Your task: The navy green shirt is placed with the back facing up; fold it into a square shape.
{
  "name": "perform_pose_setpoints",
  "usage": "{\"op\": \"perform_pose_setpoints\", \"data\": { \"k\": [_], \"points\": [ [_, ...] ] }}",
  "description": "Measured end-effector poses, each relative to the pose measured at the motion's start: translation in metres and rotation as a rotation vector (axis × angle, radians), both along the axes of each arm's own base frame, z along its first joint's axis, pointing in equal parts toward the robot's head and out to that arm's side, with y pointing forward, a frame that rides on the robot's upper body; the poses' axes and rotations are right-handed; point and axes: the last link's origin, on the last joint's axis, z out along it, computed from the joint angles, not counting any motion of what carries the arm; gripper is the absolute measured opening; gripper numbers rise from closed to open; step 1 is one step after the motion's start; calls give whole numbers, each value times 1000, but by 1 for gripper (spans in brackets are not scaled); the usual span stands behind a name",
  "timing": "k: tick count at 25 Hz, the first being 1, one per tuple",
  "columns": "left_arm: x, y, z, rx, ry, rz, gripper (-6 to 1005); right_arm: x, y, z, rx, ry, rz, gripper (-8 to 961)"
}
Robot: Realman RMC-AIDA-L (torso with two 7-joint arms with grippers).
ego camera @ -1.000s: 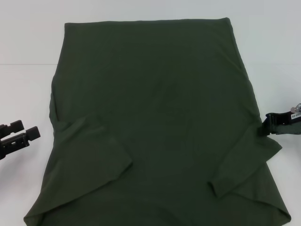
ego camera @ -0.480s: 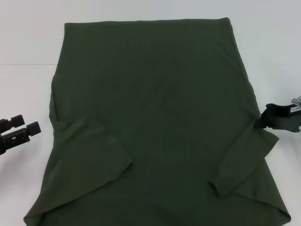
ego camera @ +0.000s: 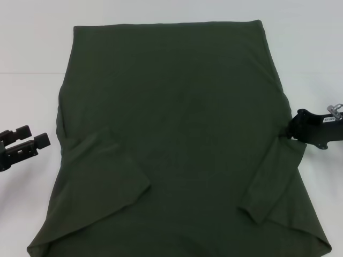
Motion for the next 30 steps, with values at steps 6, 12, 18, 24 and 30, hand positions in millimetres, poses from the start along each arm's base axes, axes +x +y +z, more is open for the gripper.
{"op": "perform_pose_setpoints", "data": {
  "k": [6, 12, 18, 24, 30],
  "points": [
    [2, 2, 1, 22, -16, -8, 831, 4, -6, -11, 33, 68, -37, 15],
    [2, 1, 3, 36, -23, -7, 832, 5, -11, -11, 70, 152, -49, 48],
    [1, 1, 4, 42, -24, -5, 833, 5, -17, -8, 110, 255, -60, 269],
    [0, 2, 4, 53, -10, -2, 831, 6, -21, -13, 131, 318, -87, 384],
    [0, 1, 5, 63, -16, -3, 832, 9, -23, -18, 132, 312, -107, 403]
  ]
}}
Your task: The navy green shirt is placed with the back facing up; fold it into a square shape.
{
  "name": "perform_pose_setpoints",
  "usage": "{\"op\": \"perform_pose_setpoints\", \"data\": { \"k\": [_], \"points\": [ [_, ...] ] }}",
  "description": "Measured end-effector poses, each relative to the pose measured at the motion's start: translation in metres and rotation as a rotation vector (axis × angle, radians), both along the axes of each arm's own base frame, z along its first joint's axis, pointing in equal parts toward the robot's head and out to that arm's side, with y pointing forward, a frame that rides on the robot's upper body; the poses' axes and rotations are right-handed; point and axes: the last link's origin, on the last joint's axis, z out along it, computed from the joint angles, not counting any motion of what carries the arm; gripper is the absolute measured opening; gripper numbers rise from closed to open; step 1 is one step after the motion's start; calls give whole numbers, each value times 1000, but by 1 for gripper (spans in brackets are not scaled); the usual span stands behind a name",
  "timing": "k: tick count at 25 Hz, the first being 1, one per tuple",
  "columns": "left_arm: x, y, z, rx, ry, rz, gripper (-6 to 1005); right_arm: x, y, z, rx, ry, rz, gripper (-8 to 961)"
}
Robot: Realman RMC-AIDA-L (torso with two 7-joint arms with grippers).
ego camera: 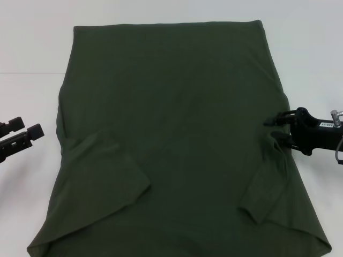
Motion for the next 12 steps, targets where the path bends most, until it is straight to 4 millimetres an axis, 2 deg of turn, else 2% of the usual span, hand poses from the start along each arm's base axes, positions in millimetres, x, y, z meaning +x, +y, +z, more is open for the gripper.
{"op": "perform_pose_setpoints", "data": {
  "k": [11, 12],
  "points": [
    [1, 0, -2, 3, -2, -5, 832, -3, 2, 0, 13, 8, 6, 417],
    [2, 1, -2, 4, -3, -7, 832, -4, 3, 0, 18, 16, 4, 456]
  ]
}}
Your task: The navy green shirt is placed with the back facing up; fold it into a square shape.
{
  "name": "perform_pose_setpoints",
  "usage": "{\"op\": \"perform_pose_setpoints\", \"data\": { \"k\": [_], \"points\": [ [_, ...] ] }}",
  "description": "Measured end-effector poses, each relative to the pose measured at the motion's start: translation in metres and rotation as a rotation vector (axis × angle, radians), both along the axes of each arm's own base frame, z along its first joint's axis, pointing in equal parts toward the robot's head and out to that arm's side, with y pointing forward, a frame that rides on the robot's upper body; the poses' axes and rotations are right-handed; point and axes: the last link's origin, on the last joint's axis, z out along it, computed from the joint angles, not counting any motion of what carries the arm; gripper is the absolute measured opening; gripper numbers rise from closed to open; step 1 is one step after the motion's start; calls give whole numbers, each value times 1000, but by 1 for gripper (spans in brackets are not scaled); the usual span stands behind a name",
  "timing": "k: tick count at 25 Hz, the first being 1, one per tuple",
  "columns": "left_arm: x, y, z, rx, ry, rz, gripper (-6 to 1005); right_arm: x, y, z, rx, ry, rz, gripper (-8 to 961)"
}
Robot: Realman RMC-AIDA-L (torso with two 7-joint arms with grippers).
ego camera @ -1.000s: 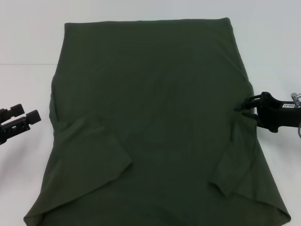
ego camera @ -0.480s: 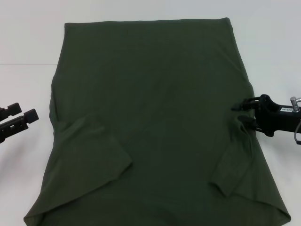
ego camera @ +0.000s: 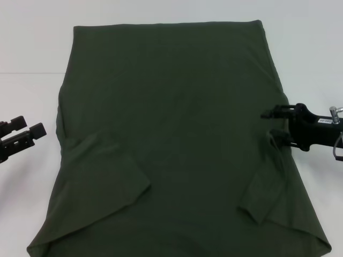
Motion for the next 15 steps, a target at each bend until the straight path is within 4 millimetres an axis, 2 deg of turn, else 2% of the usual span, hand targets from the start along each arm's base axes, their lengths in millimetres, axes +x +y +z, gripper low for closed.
{"op": "perform_pose_setpoints", "data": {
  "k": [4, 11, 15],
  "points": [
    [1, 2, 1, 7, -3, -4, 833, -3, 3, -2, 51, 61, -27, 610],
    [2, 3, 2, 15, -7, -7, 833, 5, -3, 1, 149, 152, -78, 606],
    [3, 3, 3, 19, -9, -9, 833, 10, -6, 4, 158, 123, -56, 606]
  ]
}}
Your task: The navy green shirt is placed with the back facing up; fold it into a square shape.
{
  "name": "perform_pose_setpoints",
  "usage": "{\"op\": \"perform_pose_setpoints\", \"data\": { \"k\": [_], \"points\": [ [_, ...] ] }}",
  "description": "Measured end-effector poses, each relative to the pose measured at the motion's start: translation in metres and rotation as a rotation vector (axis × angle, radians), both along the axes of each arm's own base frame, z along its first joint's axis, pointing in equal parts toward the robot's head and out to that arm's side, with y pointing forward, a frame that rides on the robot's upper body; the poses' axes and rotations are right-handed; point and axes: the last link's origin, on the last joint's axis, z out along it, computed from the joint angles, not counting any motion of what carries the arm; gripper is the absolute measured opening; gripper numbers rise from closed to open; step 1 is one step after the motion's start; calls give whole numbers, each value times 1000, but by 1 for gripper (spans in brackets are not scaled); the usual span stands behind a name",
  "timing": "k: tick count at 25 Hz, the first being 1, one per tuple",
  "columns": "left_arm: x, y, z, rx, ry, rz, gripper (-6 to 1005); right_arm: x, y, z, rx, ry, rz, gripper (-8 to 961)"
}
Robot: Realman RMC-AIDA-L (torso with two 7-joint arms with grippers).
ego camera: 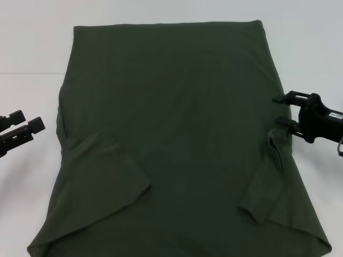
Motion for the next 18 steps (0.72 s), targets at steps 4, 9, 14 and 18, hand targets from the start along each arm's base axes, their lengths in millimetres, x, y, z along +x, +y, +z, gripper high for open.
{"op": "perform_pose_setpoints", "data": {
  "k": [4, 9, 14, 18],
  "points": [
    [1, 0, 0, 3, -5, -1, 832, -2, -4, 13, 1, -39, 113, 605],
    [3, 1, -1, 19, -36, -4, 832, -1, -21, 30, 45, -22, 251, 615],
    [3, 0, -5, 29, -71, -2, 831, 11, -43, 37, 69, -39, 303, 666],
    [3, -2, -8, 29, -77, -4, 833, 17, -61, 34, 33, -70, 364, 832]
  ]
}}
